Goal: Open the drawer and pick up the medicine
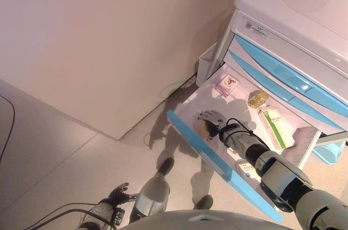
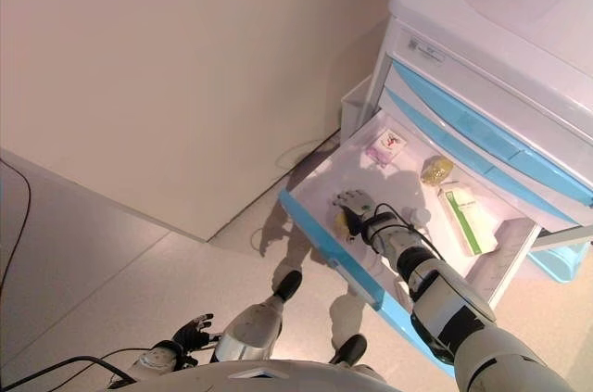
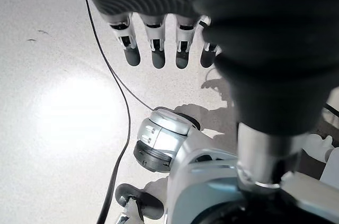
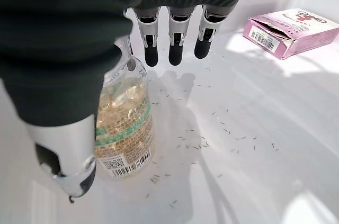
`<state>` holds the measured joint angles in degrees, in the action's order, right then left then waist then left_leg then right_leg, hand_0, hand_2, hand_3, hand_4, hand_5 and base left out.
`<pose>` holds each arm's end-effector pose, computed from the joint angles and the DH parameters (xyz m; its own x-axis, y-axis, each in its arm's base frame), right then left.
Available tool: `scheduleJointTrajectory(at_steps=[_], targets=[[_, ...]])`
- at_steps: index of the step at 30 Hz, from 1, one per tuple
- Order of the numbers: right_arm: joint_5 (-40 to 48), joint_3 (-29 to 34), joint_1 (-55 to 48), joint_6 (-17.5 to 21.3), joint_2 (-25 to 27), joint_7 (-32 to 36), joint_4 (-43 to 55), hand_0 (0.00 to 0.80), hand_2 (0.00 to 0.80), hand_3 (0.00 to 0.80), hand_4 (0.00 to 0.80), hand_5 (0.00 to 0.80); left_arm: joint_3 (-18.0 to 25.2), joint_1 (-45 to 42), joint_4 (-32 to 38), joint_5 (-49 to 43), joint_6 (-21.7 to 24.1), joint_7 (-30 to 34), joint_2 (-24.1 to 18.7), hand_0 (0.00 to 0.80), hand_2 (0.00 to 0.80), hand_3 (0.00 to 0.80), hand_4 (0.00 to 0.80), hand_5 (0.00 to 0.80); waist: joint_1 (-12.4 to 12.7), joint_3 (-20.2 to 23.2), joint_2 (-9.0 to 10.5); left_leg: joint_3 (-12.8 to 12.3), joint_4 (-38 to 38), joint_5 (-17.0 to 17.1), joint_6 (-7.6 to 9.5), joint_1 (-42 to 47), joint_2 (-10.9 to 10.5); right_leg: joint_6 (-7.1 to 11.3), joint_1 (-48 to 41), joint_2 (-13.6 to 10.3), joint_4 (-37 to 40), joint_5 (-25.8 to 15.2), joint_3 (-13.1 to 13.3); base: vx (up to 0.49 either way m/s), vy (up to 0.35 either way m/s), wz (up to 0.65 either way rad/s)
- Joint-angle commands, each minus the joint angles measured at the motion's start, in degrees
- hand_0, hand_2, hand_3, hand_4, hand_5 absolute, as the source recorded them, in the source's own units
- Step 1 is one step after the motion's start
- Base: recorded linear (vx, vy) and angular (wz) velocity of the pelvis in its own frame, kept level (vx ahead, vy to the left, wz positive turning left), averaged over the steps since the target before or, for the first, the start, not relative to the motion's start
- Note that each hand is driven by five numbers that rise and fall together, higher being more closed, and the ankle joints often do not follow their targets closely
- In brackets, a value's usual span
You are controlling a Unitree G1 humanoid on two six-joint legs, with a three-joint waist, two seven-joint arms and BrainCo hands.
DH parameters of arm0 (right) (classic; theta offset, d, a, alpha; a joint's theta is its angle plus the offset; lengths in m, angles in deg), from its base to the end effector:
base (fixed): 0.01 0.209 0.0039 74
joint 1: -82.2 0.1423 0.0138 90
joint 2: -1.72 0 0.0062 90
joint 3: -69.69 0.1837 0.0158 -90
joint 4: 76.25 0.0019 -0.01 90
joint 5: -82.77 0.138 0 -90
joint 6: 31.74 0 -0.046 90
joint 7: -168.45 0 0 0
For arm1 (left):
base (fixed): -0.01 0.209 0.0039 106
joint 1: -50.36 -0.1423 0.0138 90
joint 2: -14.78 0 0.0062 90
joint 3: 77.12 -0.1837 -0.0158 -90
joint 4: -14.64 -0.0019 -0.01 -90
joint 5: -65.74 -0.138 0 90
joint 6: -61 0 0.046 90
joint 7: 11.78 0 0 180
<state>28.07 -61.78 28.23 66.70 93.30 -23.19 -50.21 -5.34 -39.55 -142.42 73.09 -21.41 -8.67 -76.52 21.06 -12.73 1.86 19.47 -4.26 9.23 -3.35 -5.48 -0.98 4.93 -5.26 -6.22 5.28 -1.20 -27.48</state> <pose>0.2726 -0.1626 -0.0125 0.8470 0.2990 -0.4395 -0.3809 -0.2353 -0.8942 0.0849 0.2293 -0.1084 0.4768 0.0683 -0.8764 0.2246 0.9544 0.1965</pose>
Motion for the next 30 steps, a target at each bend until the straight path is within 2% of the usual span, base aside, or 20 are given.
scheduleJointTrajectory(at_steps=[1,2,3,4,5,22,23,24,30], targets=[[0.00,-2.45,1.26,0.11,0.89,-0.70,3.09,0.000,0.000,0.000,0.000,0.000,-2.42,0.66,-1.53,-1.31,0.28,0.10,-1.08,0.000,0.000,0.000,0.000,0.000,0.98,0.25,0.66,-2.84,0.41,-5.80,2.73,0.97,-4.22,-1.42,1.71,0.92,-4.75,3.34,2.21,0.000,0.000,0.00],[0.11,-2.44,1.18,0.08,0.96,-0.63,3.09,0.248,0.248,0.248,0.248,0.248,-2.43,0.65,-1.48,-1.29,0.29,0.15,-1.14,0.000,0.000,0.000,0.000,0.000,0.98,0.22,0.65,-2.86,0.43,-5.81,2.73,0.95,-4.21,-1.40,1.70,0.91,-4.75,3.33,2.20,0.000,0.000,0.00],[0.16,-2.31,1.02,0.13,0.99,-0.54,3.11,0.568,0.568,0.568,0.568,0.568,-2.42,0.71,-1.52,-1.20,0.30,0.14,-1.16,0.000,0.000,0.000,0.000,0.000,0.94,0.22,0.69,-2.87,0.42,-5.80,2.74,0.94,-4.22,-1.39,1.70,0.93,-4.70,3.29,2.23,0.000,0.000,0.00],[-0.04,-2.30,0.86,0.28,1.04,-0.74,3.08,0.728,0.728,0.728,0.728,0.728,-2.38,0.77,-1.59,-1.22,0.33,0.18,-1.19,0.000,0.000,0.000,0.000,0.000,0.88,0.25,0.72,-2.87,0.41,-5.81,2.75,0.98,-4.22,-1.41,1.72,0.94,-4.71,3.30,2.23,0.000,0.000,0.00],[-0.18,-2.25,0.78,0.48,1.09,-0.87,3.03,0.800,0.800,0.800,0.800,0.800,-2.34,0.75,-1.65,-1.29,0.38,0.17,-1.16,0.000,0.000,0.000,0.000,0.000,0.87,0.27,0.73,-2.86,0.41,-5.80,2.74,0.98,-4.23,-1.41,1.69,0.96,-4.67,3.29,2.25,0.000,0.000,0.00],[0.70,-2.33,0.87,0.76,1.37,0.23,4.69,0.800,0.800,0.800,0.800,0.800,-2.02,0.77,-1.69,-1.37,0.28,0.15,-1.33,0.000,0.000,0.000,0.000,0.000,0.71,0.36,1.32,-3.15,0.27,-5.85,2.72,1.07,-4.12,-1.32,1.60,1.04,-4.34,3.10,2.48,0.000,0.000,0.00],[0.91,-2.37,0.89,0.54,1.37,0.76,4.73,0.154,0.154,0.154,0.154,0.154,-1.93,0.85,-1.71,-1.40,0.19,0.18,-1.36,0.000,0.000,0.000,0.000,0.000,0.67,0.37,1.37,-3.19,0.26,-5.87,2.72,1.10,-4.11,-1.31,1.59,1.05,-4.34,3.10,2.53,0.000,0.000,0.00],[0.87,-2.39,0.90,0.43,1.38,1.14,4.70,0.000,0.000,0.000,0.000,0.000,-1.96,0.92,-1.71,-1.36,0.13,0.19,-1.39,0.000,0.000,0.000,0.000,0.000,0.66,0.37,1.41,-3.22,0.27,-5.90,2.72,1.14,-4.10,-1.30,1.58,1.05,-4.36,3.09,2.54,0.000,0.000,0.00],[-3.03,-3.16,1.02,-0.28,1.45,2.04,4.07,0.000,0.000,0.000,0.000,0.000,-2.02,0.98,-1.55,-1.58,0.11,0.10,-1.42,0.000,0.000,0.000,0.000,0.000,0.90,0.34,1.44,-3.12,0.21,-5.78,2.75,1.17,-4.09,-1.36,1.46,1.06,-4.24,3.03,2.43,0.000,0.000,0.00]])
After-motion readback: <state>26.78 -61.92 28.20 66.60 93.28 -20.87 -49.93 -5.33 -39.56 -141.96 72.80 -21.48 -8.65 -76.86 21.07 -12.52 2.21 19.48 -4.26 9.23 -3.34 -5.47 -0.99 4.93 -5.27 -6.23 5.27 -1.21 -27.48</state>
